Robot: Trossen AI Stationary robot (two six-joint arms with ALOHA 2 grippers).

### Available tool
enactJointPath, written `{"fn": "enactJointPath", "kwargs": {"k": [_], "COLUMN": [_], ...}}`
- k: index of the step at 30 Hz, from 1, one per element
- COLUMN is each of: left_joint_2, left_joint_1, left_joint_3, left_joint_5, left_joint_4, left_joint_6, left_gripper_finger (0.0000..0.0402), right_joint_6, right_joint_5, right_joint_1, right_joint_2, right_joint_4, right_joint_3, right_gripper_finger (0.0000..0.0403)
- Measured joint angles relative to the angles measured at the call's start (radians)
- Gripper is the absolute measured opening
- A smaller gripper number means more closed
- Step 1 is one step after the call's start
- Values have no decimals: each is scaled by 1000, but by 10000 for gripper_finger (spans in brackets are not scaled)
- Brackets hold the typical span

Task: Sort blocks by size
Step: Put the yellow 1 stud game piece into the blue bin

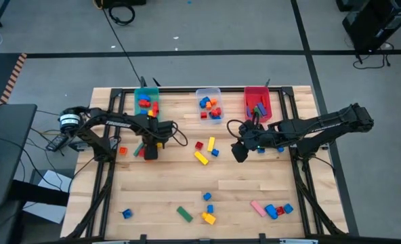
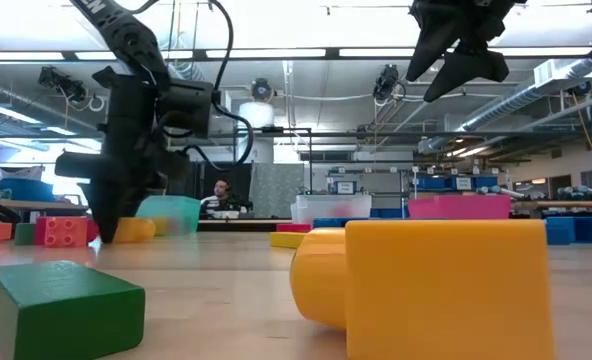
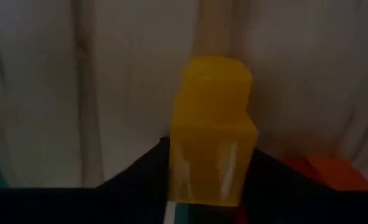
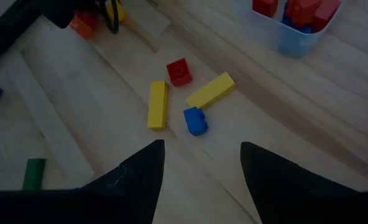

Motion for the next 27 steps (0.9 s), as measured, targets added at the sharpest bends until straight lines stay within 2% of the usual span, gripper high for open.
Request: {"fn": "enactJointPath", "kwargs": {"k": [2,8,11,14,21,27], "left_joint_2": [0,-2,-27,-71,-177,-166], "left_joint_1": [1,4,18,50,240,470], "left_joint_3": [7,69,127,184,265,264], "left_joint_5": [3,102,149,154,128,108], "left_joint_4": [11,13,9,6,20,-2], "left_joint_6": [-27,-143,-155,-154,-94,-183], "left_gripper_finger": [133,131,131,131,131,131], "right_joint_6": [0,-14,-16,-16,-19,-18], "right_joint_5": [0,0,0,1,0,0], "right_joint_1": [0,0,0,0,-10,-25], "right_joint_2": [0,0,0,0,0,0], "right_joint_4": [0,1,1,1,3,17], "right_joint_3": [0,0,0,0,0,0], "right_gripper_finger": [225,225,225,225,225,225]}}
